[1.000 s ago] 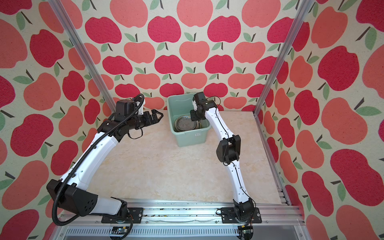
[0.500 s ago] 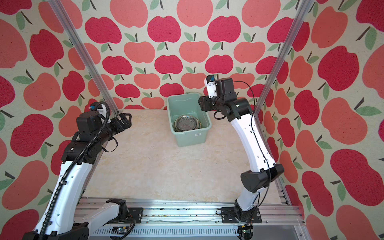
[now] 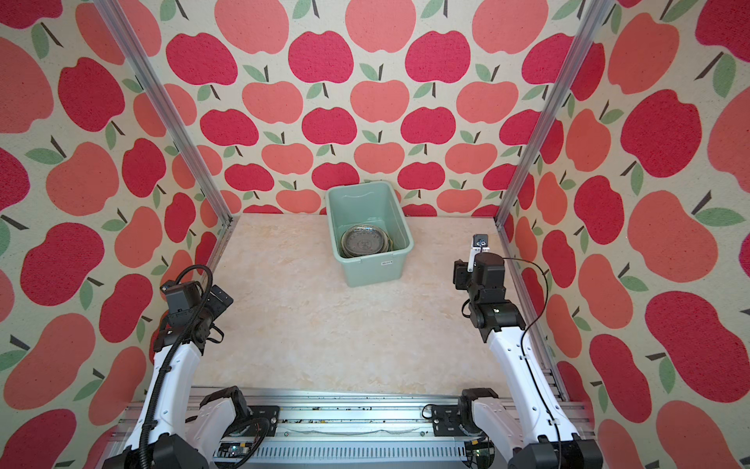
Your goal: Place the plates into the plastic bin on the countertop
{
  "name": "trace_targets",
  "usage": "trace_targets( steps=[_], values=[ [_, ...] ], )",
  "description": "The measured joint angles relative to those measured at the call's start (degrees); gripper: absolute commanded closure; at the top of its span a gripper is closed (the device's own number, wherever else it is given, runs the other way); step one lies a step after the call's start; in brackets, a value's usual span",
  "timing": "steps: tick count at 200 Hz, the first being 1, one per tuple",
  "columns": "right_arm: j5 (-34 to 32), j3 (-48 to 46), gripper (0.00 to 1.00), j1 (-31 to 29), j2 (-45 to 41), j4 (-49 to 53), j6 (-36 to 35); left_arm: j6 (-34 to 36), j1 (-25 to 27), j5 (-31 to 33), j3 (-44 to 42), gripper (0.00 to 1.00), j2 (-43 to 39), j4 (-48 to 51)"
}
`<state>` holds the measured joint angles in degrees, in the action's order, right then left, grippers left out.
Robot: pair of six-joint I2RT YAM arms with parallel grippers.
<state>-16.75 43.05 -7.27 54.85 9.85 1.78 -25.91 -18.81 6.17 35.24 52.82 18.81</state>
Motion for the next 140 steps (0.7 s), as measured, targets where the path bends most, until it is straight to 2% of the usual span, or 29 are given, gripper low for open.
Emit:
trace_targets(
  steps=[38, 65, 113, 140],
  values=[
    [-2.2, -13.6, 0.32, 1.4, 1.4, -12.5, -2.2, 5.2, 0.2, 1.0, -5.1, 0.01, 8.1, -15.1],
    [-1.6, -20.0, 0.32, 1.4, 4.0, -22.5, -2.4, 9.4, 1.2, 1.4, -7.6, 0.01, 14.8, -26.0],
    [0.4, -24.0, 0.32, 1.4, 12.6, -39.7, -2.4, 13.4, 3.0, 1.6, -9.9, 0.01, 24.2, -43.2],
    [1.2, -24.1, 0.32, 1.4, 18.7, -47.7, -2.4, 15.4, 4.8, 2.1, -9.9, 0.01, 27.8, -47.5]
  ],
)
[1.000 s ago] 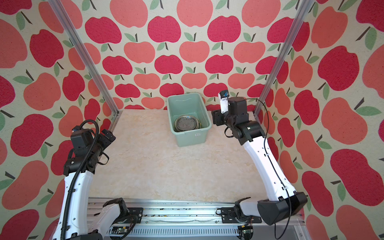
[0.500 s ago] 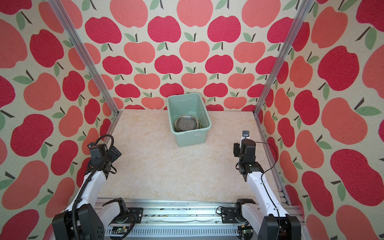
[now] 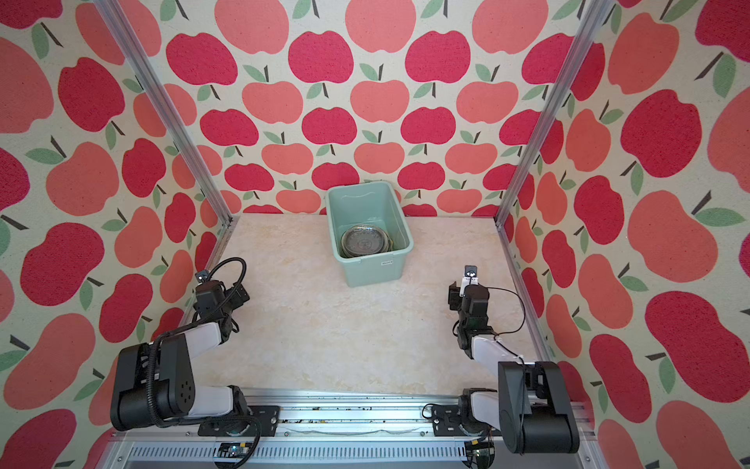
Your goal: Place the plates into the plastic bin on the countertop
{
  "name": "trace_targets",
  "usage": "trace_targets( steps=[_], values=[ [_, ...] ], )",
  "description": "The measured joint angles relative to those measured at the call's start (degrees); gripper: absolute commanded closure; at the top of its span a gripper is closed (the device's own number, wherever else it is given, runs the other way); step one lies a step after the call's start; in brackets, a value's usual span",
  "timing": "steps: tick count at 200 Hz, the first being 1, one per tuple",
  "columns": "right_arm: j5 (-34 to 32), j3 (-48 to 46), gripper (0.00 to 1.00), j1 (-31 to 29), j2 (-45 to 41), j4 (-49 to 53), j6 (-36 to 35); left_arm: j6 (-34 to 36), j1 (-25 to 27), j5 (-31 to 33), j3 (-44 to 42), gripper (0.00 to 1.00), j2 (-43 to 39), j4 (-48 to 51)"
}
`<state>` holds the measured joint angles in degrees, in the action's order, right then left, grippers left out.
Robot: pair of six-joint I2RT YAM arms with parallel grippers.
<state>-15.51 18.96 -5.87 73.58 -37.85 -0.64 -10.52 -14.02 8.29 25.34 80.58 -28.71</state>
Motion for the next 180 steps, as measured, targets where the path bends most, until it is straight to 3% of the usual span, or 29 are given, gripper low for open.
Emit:
trace_targets(
  steps=[52, 91, 95, 99, 180],
  values=[
    [2.6, 2.1, 0.31, 0.6, 13.3, -10.3, -1.3, 5.5, 3.6, -2.8, 1.4, 0.01, 1.8, -2.0],
    [6.2, 2.1, 0.19, 1.9, 17.4, -15.0, -1.7, 7.1, 7.7, -6.0, 1.4, 0.01, 4.2, -8.3],
    [6.5, 2.1, 0.05, 2.1, 17.4, -15.4, -1.7, 7.3, 8.1, -6.2, 1.4, 0.01, 5.1, -9.2],
    [6.8, 2.1, 0.01, 2.3, 17.4, -15.7, -1.4, 7.5, 8.3, -6.3, 1.4, 0.01, 6.1, -10.0],
    [7.9, 2.1, 0.00, 1.9, 17.4, -17.9, -2.0, 8.6, 8.9, -6.5, -3.0, 0.01, 10.9, -21.2]
  ],
)
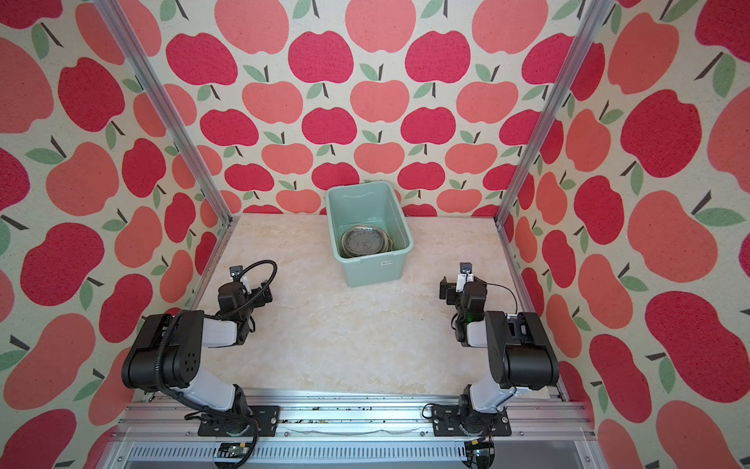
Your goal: Place the plates into the plastic bin on the countertop
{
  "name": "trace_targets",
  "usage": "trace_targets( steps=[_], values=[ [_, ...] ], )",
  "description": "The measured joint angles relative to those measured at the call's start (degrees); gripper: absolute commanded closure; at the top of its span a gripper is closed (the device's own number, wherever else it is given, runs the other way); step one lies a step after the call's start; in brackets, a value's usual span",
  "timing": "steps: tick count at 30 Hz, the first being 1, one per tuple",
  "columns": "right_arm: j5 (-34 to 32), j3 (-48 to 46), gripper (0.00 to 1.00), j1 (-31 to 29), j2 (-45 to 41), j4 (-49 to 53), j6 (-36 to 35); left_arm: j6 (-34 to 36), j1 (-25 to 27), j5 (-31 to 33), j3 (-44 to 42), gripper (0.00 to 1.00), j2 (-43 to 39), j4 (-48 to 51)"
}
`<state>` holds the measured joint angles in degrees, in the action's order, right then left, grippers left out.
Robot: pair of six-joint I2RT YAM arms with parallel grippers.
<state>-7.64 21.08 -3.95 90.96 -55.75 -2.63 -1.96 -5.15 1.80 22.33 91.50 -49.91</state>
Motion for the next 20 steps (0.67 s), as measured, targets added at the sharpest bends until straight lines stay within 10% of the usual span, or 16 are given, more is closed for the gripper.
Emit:
trace_targets(
  steps=[20],
  values=[
    [1.4, 0.0, 0.00, 0.2, 0.0, -0.1, -0.8, 1.5, 1.2, 0.5, -0.3, 0.01, 0.0, -4.0]
  ],
)
